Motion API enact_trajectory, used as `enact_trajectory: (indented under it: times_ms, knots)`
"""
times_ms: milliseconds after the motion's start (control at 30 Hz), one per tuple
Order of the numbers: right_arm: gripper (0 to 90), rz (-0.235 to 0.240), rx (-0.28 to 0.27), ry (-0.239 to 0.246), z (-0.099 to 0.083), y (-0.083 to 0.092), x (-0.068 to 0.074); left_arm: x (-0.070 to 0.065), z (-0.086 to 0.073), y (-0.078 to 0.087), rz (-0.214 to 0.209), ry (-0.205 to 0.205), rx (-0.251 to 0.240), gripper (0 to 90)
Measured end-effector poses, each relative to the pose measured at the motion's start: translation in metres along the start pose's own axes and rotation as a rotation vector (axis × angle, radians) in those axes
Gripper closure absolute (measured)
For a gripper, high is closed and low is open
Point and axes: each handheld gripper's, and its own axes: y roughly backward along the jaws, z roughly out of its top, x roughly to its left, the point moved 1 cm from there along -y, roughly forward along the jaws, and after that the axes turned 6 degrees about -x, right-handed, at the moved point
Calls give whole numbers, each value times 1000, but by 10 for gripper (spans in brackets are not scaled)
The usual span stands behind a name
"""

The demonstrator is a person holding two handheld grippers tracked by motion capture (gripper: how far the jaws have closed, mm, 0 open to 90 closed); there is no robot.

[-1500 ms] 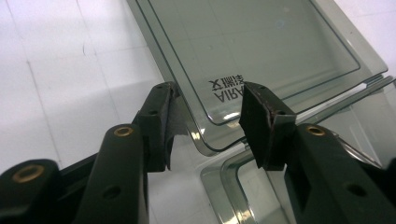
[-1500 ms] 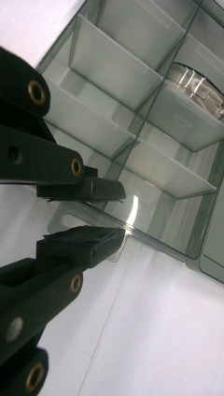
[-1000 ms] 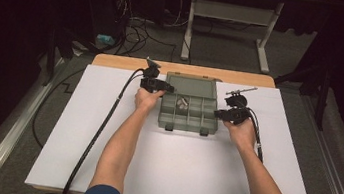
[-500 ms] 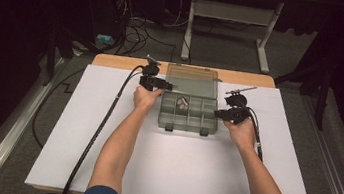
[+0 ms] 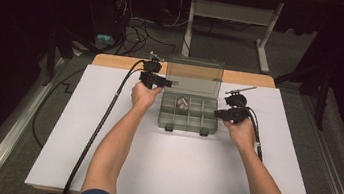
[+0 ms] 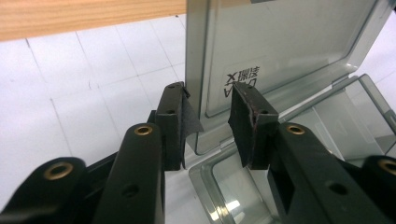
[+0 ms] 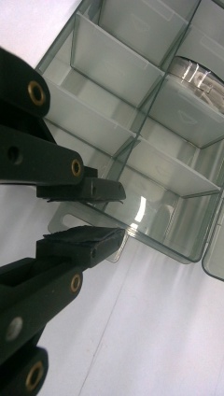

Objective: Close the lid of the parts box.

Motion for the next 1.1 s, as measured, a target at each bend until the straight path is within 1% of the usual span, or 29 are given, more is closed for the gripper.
enact_trajectory:
  times_ms: [33,67,200,267,500,700,833,1033,1100]
  knots:
    - [766,-1,-2,0,0,0,0,-1,0,1,6,-10,3,665]
    - [765,-1,-3,0,0,0,0,-3,0,1,12,-31,9,668]
    - [766,0,-3,-1,0,0,0,-6,1,4,25,-62,17,669]
    - [766,-2,-3,-1,0,0,0,-7,1,5,43,-82,23,670]
    - [766,-8,-1,8,0,0,1,-14,1,14,56,-130,31,672]
    - [767,-11,-1,6,0,0,2,-18,1,22,62,-146,24,677]
    - [767,-14,-2,10,0,0,2,-20,0,28,57,-150,17,685]
    - [767,-20,-5,14,-1,0,3,-23,-4,33,58,-145,15,698]
    - [767,-20,-4,15,0,0,3,-22,-6,35,50,-140,17,699]
